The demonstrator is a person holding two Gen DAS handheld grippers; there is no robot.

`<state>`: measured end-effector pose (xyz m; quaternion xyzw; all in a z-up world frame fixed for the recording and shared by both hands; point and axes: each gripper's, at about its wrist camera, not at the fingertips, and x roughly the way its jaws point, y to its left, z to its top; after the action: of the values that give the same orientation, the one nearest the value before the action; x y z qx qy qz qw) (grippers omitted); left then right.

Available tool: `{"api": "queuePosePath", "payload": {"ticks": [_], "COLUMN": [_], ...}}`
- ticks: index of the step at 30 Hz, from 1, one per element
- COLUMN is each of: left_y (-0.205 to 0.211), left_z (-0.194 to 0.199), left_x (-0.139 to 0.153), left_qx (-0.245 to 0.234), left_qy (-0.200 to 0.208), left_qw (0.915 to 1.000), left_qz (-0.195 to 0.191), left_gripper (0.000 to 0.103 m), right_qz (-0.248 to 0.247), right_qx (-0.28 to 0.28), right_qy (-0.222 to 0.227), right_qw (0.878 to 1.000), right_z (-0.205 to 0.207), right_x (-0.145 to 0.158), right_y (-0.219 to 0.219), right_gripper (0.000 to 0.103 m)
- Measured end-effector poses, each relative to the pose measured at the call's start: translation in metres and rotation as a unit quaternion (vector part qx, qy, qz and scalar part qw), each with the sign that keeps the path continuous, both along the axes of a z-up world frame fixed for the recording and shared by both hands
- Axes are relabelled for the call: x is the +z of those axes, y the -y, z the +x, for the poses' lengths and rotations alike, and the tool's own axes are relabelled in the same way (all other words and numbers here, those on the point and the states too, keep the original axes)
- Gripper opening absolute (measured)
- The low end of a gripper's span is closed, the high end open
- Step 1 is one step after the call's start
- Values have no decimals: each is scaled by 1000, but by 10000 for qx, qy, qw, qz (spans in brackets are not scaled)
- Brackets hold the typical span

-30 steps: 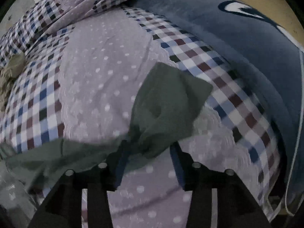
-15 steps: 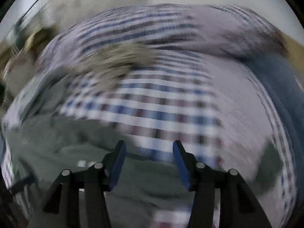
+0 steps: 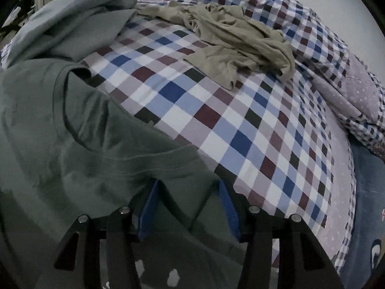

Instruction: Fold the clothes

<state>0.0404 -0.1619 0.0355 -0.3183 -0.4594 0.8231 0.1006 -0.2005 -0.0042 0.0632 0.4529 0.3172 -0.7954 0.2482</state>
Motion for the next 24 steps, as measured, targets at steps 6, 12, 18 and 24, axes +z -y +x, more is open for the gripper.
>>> {"api": "queuePosePath", "payload": {"ticks": [6, 12, 18, 24], "left_y": [7, 10, 9, 11], "left_z": [0, 1, -3, -4], "left_x": [-2, -1, -8, -12], "left_qx": [89, 127, 123, 143], "left_qy": [24, 8, 159, 288], "left_qw": [9998, 9997, 9995, 9991], "left_qz": [183, 216, 259, 281], "left_gripper": [87, 87, 87, 87], "right_qz": [9, 324, 636, 356], "right_qx": [549, 1487, 2184, 2317], "right_qy": [-944, -1883, -1264, -656], "right_qw": [9940, 9702, 9655, 9699], "right_z": [44, 137, 201, 214], "right_x": [26, 35, -3, 9], "right_y": [3, -5, -18, -31], "right_gripper": [3, 4, 14, 36]}}
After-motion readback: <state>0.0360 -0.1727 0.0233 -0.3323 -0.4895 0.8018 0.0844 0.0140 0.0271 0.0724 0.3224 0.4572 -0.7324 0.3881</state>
